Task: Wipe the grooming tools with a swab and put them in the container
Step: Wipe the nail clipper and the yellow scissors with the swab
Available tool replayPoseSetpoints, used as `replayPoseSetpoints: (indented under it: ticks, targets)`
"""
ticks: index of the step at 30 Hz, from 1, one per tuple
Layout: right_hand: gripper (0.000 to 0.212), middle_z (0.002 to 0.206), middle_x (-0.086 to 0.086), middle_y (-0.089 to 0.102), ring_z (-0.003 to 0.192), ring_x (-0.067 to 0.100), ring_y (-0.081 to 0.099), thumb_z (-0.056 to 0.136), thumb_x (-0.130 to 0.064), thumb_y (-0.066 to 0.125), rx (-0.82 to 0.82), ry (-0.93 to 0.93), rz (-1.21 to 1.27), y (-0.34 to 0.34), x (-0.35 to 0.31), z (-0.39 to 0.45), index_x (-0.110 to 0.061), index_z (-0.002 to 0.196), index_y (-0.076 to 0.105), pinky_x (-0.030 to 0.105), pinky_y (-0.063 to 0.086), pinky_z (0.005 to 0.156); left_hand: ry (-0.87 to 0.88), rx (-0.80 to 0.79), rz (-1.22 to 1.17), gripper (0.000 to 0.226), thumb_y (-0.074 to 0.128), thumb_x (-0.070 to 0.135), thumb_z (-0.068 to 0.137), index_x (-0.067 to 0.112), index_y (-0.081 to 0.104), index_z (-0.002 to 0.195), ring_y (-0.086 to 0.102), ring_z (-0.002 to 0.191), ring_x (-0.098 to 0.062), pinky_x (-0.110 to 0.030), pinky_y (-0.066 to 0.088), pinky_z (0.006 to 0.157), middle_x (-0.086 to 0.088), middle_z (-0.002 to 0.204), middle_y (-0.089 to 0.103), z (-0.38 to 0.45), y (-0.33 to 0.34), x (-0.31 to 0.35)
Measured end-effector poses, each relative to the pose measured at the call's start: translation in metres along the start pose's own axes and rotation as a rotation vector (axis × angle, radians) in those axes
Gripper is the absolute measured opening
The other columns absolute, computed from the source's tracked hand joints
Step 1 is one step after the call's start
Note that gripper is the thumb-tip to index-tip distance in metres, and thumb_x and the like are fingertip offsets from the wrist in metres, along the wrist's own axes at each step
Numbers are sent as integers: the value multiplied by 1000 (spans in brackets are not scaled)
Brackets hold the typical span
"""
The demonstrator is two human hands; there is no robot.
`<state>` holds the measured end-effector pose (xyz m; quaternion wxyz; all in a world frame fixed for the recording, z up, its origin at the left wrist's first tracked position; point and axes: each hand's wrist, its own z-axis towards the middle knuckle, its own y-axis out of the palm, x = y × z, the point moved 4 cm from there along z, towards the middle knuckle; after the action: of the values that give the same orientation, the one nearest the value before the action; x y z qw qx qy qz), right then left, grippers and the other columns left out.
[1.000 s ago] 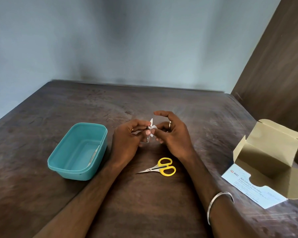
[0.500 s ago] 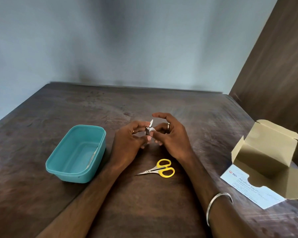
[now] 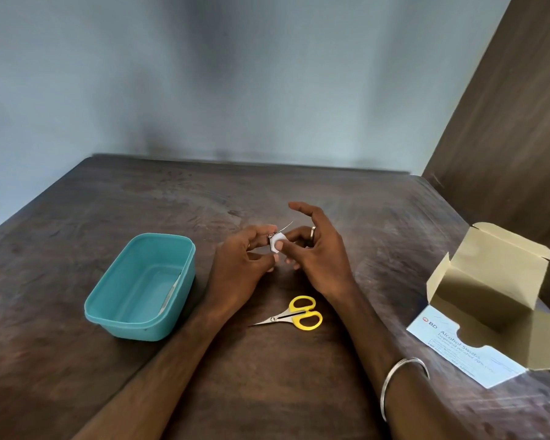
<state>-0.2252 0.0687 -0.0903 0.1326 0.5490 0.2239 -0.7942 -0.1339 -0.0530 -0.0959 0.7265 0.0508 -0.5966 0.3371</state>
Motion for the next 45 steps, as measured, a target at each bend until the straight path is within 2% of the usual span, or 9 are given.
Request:
replayPoseSetpoints:
  ticks: [4,8,12,18,29,35,45]
  targets:
    - [65,79,2,76,69,21,72,79,-4,80,27,-7,-25,-2,0,0,-32,131,53,34,57,64,-57,1,-108,47,76,6,83,23,64,125,70,101,-11,-33,63,74,1,116,71,2,1,-6]
    - [69,77,0,75,68,19,71,79,-5,80,48,1,-24,-4,3,1,-35,133,49,39,58,64,-138,26,-260,44,72,0,85,28,66,117,74,93,-16,-35,62,73,-4,111,73,3,0,-9]
    - [70,82,-1,76,70,16,72,81,-8,79,53,-2,-28,-6,4,2,-38,134,46,39,58,67,-213,-3,-363,41,62,-7,90,18,64,121,76,83,-22,-37,62,74,-6,116,68,2,1,-10]
    - [71,84,2,76,73,19,73,80,-8,80,46,-7,-5,-4,6,3,-39,134,46,42,58,70,-226,-15,-394,38,58,-9,91,19,65,116,76,78,-27,-34,63,69,-6,117,67,1,0,-6]
    - [71,82,2,75,72,17,71,80,-8,79,20,-14,-38,-3,7,2,-33,138,46,45,59,70,-235,-26,-408,37,60,-8,91,16,65,119,76,78,-26,-33,63,67,-3,117,68,-1,1,-1]
    - [70,80,1,73,68,19,69,81,-5,77,76,-10,-66,-6,4,2,-41,133,46,52,59,66,-242,-40,-412,38,59,-8,91,13,64,122,76,80,-27,-34,63,69,-4,119,67,-1,1,-1]
    - [69,80,3,74,66,13,67,80,-4,78,37,-19,-9,-3,8,4,-36,134,48,48,58,65,-247,-43,-422,37,61,-8,90,12,64,121,76,80,-28,-38,63,71,-3,118,69,-1,1,-1]
